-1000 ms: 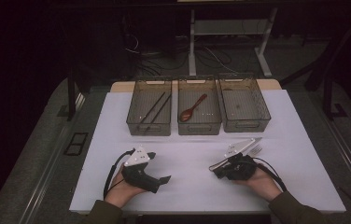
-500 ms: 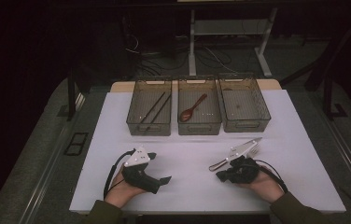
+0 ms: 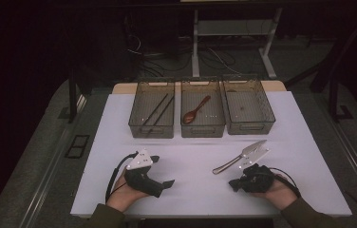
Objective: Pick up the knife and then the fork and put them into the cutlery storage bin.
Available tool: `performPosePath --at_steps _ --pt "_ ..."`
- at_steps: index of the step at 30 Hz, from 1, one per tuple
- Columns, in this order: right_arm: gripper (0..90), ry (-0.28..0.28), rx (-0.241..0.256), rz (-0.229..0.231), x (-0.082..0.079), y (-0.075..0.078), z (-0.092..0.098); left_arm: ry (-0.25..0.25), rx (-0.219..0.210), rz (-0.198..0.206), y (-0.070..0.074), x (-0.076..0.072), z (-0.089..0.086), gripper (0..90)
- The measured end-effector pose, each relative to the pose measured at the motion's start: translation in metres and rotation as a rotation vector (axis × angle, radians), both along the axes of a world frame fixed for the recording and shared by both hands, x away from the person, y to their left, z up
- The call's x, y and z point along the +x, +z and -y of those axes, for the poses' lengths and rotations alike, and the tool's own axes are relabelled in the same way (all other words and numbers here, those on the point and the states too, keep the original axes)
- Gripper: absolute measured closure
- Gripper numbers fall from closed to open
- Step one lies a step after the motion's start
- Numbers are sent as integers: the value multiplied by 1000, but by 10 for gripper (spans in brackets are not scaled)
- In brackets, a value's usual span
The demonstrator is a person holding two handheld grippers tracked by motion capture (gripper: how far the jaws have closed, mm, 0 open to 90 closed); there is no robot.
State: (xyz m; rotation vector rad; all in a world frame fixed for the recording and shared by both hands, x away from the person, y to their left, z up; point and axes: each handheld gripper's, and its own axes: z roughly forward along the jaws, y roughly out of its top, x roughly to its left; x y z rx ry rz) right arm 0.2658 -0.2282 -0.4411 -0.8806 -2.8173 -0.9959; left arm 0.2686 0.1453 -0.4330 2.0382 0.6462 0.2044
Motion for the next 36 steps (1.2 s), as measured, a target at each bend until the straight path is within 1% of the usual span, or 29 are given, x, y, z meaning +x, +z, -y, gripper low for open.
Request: performPosePath --at_steps 4,6,8,17,23,25,31,36 --pt "892 -4 -6 -2 -3 0 9 0 -2 0 0 0 0 0" --pt "892 -16 -8 -8 -6 0 13 0 -1 0 0 0 0 0" --pt "892 -13 -11 -7 -8 1 17 0 -4 1 0 0 1 0" --pt "892 -41 -20 -17 -16 2 34 1 -5 0 0 0 1 0" --pt "892 -65 -36 -18 -21 3 46 -6 4 6 0 0 1 0" --pt "892 -78 -40 -18 -23 3 50 -2 2 1 0 -1 1 0" --pt "892 -107 -58 -15 -27 4 64 -2 5 2 0 -1 1 0" --pt "892 -142 -78 -10 -29 5 75 0 4 2 0 -1 1 0"
